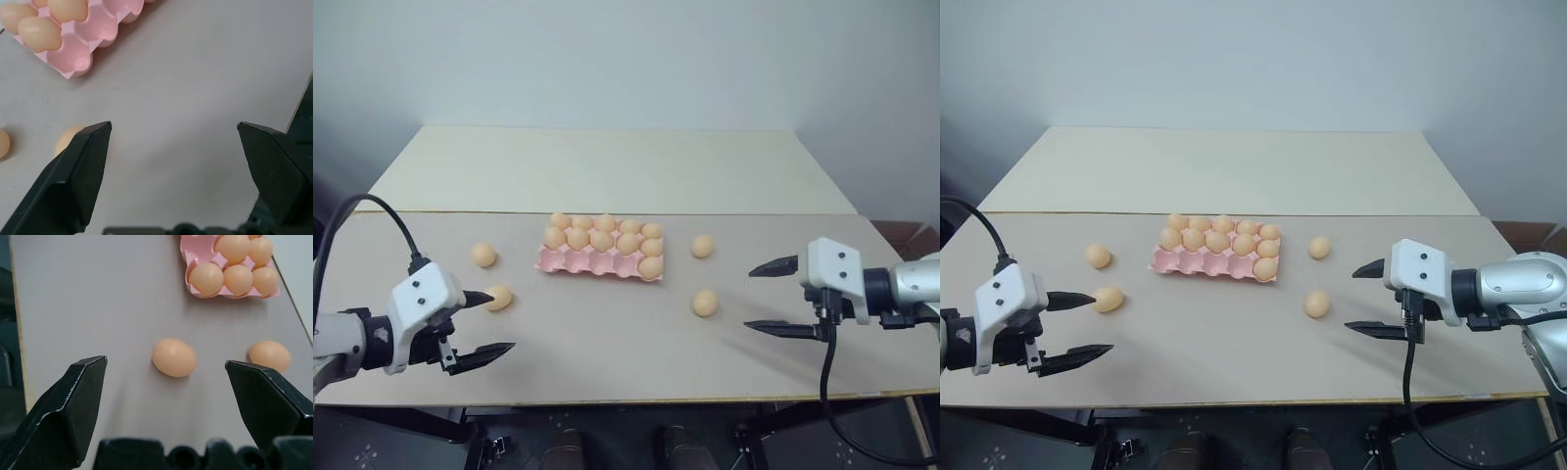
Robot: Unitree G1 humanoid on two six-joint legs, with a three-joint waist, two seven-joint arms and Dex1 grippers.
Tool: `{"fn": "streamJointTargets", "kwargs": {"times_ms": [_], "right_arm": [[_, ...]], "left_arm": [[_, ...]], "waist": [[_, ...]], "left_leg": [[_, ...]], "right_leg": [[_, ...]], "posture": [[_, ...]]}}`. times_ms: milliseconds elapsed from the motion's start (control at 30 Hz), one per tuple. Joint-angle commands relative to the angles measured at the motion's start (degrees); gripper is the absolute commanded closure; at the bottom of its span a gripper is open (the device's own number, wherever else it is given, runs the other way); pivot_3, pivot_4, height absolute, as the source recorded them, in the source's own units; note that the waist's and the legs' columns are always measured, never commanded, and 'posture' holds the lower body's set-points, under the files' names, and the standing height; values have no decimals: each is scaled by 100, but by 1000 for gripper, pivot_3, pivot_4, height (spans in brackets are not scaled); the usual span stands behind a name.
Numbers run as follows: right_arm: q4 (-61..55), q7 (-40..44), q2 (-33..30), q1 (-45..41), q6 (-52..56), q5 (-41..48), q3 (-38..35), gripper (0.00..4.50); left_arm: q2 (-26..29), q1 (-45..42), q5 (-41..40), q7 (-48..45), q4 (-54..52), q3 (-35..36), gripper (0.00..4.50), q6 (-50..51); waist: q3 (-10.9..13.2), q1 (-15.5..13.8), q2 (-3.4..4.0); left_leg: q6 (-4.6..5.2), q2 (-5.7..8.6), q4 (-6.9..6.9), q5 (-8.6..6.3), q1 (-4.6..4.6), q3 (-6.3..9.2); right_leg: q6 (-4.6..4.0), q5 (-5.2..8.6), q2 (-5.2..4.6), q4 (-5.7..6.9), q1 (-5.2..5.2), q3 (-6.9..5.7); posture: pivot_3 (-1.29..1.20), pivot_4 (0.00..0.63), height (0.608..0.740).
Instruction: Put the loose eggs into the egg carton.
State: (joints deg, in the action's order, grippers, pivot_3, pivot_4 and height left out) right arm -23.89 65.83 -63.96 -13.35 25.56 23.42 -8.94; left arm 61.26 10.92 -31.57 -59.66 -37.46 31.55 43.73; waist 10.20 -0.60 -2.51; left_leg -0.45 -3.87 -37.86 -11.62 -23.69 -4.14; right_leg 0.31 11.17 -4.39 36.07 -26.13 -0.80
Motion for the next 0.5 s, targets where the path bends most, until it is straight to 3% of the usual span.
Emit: {"fn": "streamJointTargets", "kwargs": {"times_ms": [33, 500], "right_arm": [[-390, -421, 232, -197, 206, 76, 11, 0], [-91, -1400, 1185, -887, 611, -1223, 1805, 0]], "left_arm": [[116, -76, 28, -86, 37, -193, 17, -166], [168, -732, 79, -50, 299, -1150, 17, -407]], "waist": [[0, 15, 0], [-1, 9, -2]], "left_leg": [[0, 0, 0, 0, 0, 0], [1, 0, 0, 1, -6, -3]], "right_leg": [[0, 0, 0, 1, 0, 1], [0, -1, 2, 0, -3, 2]], "posture": [[0, 150, 740], [0, 150, 740]]}}
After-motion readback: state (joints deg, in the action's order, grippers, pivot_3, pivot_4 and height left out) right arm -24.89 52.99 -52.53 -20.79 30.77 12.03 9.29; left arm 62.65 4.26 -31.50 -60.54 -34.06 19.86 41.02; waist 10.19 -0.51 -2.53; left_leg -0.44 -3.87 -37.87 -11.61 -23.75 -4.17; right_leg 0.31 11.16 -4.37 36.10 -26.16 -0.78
